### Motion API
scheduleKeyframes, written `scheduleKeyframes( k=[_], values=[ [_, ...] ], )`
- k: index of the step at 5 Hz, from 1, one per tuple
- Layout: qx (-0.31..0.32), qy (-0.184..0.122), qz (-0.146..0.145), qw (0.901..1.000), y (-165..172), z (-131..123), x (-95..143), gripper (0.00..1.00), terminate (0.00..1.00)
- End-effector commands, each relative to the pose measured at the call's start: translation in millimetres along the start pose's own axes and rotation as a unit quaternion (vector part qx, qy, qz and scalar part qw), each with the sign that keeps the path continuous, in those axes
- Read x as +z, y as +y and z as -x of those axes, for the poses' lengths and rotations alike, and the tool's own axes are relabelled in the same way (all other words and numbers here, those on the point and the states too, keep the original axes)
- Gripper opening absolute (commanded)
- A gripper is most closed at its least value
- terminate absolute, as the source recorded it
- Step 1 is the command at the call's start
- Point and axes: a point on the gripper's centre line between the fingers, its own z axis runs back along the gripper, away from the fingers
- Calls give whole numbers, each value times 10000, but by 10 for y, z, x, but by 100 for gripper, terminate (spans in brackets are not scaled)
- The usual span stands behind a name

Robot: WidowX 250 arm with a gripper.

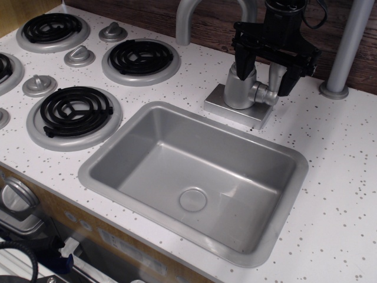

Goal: Lever vertical to front

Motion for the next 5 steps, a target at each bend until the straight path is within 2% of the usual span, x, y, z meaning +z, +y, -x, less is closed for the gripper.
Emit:
scheduleKeyframes(
  k=[1, 3, 5],
  values=[
    [0, 0, 0, 10000, 0, 0, 0, 100, 0],
    [104, -722, -58, 9973, -40, -97, 172, 100, 0],
    [59, -1141, 53, 9934, -26, -237, 243, 100, 0]
  ],
)
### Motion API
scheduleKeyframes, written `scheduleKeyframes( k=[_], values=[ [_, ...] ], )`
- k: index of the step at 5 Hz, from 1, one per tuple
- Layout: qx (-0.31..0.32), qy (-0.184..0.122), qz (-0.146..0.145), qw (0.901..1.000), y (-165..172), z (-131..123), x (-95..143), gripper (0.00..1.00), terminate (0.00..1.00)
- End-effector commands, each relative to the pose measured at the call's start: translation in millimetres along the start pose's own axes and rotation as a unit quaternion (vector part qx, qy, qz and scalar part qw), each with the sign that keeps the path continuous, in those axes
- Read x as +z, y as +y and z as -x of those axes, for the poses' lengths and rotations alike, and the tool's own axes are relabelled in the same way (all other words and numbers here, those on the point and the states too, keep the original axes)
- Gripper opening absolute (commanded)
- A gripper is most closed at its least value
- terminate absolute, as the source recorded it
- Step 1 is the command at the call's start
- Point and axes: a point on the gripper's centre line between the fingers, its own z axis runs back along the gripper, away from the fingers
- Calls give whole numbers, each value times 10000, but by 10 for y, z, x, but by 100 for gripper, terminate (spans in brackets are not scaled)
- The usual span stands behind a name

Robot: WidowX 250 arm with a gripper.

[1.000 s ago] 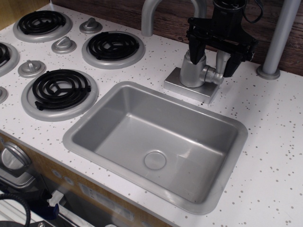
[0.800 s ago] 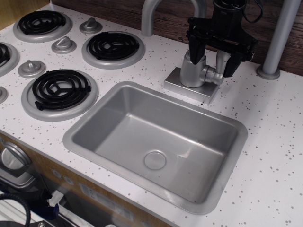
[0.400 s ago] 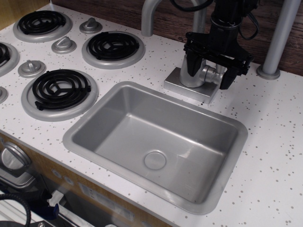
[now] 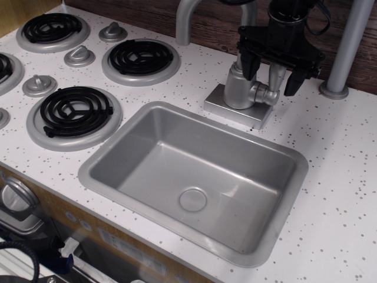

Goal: Lever vertical to front

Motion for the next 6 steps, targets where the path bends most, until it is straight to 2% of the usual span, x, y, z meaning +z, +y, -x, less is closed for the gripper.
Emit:
scheduleKeyframes(
  k=[1, 2, 4, 5, 6],
  values=[
    [-13, -560, 85, 9984, 40, -230, 254, 100, 0],
    [-52, -712, 184, 9973, 49, -281, 204, 100, 0],
    [-96, -856, 147, 9962, 55, -404, 164, 100, 0],
    [-48, -814, 126, 9966, 37, -393, 160, 0, 0],
    [8, -787, 90, 9969, 27, -357, 161, 0, 0]
  ],
)
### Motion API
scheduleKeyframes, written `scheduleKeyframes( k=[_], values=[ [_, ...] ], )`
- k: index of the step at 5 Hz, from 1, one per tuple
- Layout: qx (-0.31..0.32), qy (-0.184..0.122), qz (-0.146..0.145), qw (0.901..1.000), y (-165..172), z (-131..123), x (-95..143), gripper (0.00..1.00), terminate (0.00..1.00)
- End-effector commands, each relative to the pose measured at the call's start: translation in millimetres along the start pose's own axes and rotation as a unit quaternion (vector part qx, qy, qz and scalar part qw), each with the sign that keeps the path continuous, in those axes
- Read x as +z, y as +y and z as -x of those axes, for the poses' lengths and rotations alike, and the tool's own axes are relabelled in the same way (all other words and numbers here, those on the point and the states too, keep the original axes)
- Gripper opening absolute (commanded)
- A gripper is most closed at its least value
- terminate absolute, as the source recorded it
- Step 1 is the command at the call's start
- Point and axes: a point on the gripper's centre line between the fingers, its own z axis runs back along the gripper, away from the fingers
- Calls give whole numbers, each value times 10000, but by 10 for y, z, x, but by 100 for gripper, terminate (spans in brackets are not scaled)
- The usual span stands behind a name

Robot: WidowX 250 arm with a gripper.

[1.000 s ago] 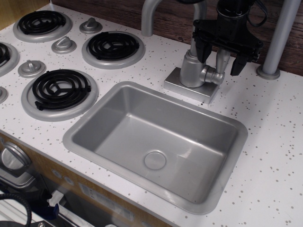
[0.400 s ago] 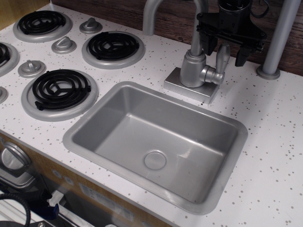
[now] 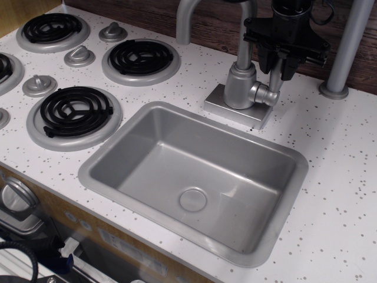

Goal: Lever vertical to front

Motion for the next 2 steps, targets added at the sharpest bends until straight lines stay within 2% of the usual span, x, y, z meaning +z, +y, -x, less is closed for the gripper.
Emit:
scheduleKeyframes(
  k=[1, 2],
  values=[
    [98, -252, -93, 9996, -3, -37, 212, 0, 0],
    [178, -90, -86, 9998, -2, 81, 225, 0, 0]
  ],
)
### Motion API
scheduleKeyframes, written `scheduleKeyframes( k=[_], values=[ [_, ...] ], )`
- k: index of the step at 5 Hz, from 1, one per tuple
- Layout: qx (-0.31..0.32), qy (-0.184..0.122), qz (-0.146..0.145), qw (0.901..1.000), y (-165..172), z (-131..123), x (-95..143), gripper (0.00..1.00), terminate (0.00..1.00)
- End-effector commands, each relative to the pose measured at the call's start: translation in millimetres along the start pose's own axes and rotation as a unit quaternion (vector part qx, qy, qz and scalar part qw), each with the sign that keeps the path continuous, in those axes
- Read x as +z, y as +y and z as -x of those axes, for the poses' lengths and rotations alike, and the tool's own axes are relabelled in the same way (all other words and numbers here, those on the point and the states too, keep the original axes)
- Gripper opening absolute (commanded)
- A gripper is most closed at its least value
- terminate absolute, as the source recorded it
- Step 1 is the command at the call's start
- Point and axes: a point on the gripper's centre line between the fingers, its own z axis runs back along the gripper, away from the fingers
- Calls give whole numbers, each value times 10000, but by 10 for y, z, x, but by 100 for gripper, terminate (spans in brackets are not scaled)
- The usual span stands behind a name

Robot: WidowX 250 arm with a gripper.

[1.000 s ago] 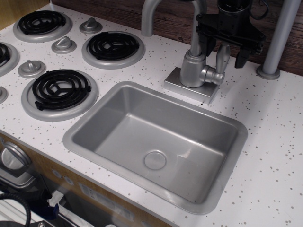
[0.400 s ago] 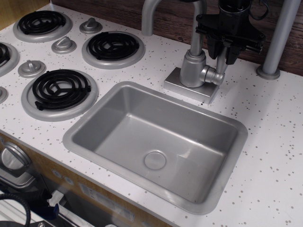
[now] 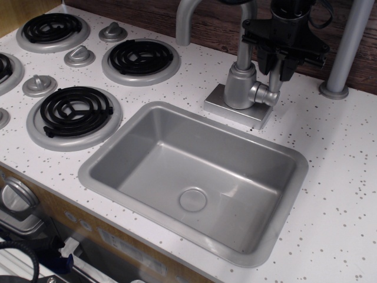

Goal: Lever vertical to front

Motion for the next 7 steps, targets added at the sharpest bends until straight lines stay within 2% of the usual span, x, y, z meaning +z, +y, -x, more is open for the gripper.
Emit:
scheduleKeyframes(
  k=[1, 2, 3, 5, 7],
  values=[
    [121, 40, 205, 9997, -20, 28, 122, 0, 0],
    [147, 204, 318, 9992, -22, 77, 63, 0, 0],
    [210, 548, 444, 9973, -26, 157, -5, 0, 0],
    [288, 664, 479, 9962, -64, 319, -149, 0, 0],
    [226, 626, 353, 9972, -75, 355, -235, 0, 0]
  ],
)
